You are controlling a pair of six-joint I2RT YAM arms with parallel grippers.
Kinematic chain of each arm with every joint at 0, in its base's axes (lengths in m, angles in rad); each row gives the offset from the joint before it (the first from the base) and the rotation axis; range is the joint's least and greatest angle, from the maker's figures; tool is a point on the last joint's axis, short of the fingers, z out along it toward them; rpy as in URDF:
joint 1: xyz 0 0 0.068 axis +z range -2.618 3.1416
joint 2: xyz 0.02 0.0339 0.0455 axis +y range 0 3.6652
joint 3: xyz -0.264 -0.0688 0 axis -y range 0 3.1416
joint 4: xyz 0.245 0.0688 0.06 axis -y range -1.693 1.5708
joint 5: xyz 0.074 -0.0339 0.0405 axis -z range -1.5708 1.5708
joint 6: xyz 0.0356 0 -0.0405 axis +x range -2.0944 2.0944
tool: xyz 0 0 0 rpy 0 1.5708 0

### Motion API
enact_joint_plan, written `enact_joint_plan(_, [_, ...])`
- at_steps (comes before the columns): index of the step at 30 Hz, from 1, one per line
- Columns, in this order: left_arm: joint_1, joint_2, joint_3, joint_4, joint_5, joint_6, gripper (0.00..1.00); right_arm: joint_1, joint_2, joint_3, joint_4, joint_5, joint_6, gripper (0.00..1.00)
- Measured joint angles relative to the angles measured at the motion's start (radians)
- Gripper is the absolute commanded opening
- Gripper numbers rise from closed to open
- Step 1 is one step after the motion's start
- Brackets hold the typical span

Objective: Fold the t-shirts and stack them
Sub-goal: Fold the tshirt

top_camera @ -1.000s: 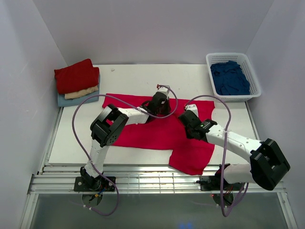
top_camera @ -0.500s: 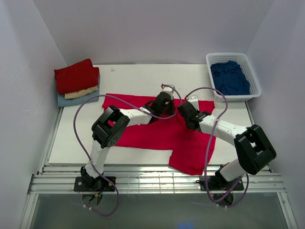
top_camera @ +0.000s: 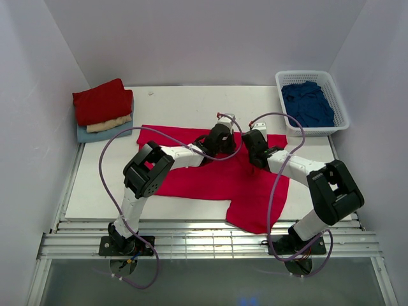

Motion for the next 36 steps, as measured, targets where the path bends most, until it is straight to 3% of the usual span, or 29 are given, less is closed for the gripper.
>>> enact_joint_plan(13, [-0.002,-0.006,-0.045,-0.006,-0.053,0.009,0.18,-0.014,0.113,0.014,0.102,-0.078,-0.033,0.20])
enact_joint_plan(36, [-0.003,-0.011,-0.051,-0.005,-0.060,0.001,0.18,-0.014,0.096,0.058,0.146,-0.159,-0.045,0.21])
